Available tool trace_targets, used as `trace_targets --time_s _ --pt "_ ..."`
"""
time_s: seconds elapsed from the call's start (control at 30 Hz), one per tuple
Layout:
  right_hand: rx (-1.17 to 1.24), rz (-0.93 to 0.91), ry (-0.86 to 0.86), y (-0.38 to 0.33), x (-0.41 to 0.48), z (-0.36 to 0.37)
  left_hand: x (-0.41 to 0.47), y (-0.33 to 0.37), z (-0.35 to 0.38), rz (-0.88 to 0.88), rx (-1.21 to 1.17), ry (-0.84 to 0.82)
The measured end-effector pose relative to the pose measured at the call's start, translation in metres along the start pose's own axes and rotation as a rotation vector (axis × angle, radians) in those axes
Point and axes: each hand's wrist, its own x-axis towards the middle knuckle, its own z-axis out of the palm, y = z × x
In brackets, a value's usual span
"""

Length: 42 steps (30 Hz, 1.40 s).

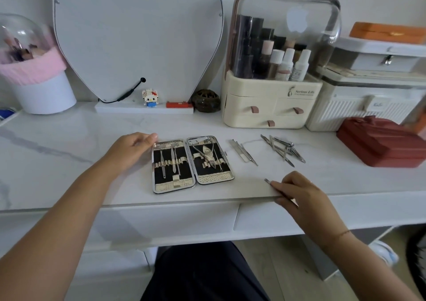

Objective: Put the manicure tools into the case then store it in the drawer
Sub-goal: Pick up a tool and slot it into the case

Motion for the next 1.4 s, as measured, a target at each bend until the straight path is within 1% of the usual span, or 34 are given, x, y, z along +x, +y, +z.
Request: trace_targets --time_s 0.13,0.2,0.3,0.37,0.47,0.53,0.6,0.77,0.87,1.2,1.4 --pt "0.021 -0.006 -0.017 0.001 -0.001 -0.002 -0.003 0.002 0.001 0.005 0.000 0.005" --pt "0.086 0.055 -0.002 -0.002 -0.001 -0.004 -0.003 0.003 0.001 0.004 -0.006 0.007" --pt "0.309 0.213 0.037 -0.016 0.006 -0.010 -0.004 0.004 0.002 -0.013 -0.017 0.010" --pt "0.463 0.284 0.002 -0.032 0.019 -0.015 -0.006 0.006 0.003 -0.031 -0.050 0.006" --pt "0.569 0.248 -0.052 -0.067 0.059 -0.015 -0.005 0.005 0.004 -0.042 -0.121 0.021" --pt "0.782 0.234 -0.168 -0.100 0.098 -0.006 -0.005 0.003 0.000 -0.043 -0.149 0.060" --pt "0.897 0.252 -0.262 -0.122 0.129 0.005 -0.004 0.005 0.001 -0.038 -0.149 0.075" --pt "0.969 0.310 -0.420 -0.141 0.186 0.045 -0.001 0.004 0.000 -0.024 -0.105 0.102" --pt "0.924 0.299 -0.475 -0.142 0.203 0.061 0.001 0.005 0.000 -0.008 -0.086 0.107" --pt "0.801 0.231 -0.501 -0.138 0.216 0.086 0.005 0.002 0.000 0.018 -0.026 0.121" --pt "0.694 0.138 -0.490 -0.138 0.216 0.089 0.006 0.001 0.001 0.039 0.000 0.106"
